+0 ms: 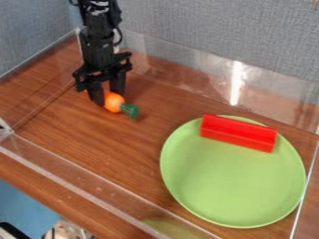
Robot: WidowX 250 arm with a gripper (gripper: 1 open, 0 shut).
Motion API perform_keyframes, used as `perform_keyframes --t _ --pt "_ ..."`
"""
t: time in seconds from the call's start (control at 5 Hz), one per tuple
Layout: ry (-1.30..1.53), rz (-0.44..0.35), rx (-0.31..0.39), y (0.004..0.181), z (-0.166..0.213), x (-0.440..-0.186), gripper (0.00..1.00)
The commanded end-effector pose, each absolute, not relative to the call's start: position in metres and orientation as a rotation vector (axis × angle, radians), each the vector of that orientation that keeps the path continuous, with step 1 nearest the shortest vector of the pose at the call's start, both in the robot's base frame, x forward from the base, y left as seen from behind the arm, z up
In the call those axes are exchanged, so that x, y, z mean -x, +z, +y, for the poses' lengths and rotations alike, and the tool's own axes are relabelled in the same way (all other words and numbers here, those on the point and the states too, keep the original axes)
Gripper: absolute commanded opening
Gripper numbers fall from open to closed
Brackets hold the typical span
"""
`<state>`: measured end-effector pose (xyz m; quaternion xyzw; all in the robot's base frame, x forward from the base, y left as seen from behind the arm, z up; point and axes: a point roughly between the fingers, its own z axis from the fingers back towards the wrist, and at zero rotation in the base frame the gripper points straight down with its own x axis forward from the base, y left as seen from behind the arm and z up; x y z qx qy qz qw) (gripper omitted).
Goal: Move the carrot from the green plate to the table
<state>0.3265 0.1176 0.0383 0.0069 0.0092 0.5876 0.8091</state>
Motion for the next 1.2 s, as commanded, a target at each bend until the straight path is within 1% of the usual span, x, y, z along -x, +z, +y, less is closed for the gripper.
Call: perform_keyframes --t 0.0,0.4,0.6,1.0 --pt "1.293 -0.072 0.026 0.073 0.129 -0.334 0.00" --pt "1.324 -0.063 0.060 0.087 0.122 -0.329 0.00" --pt "1.335 -0.043 0.071 0.085 0.118 -0.328 0.00" --pt "1.360 -0.003 0.079 0.073 0.113 -0.328 0.00"
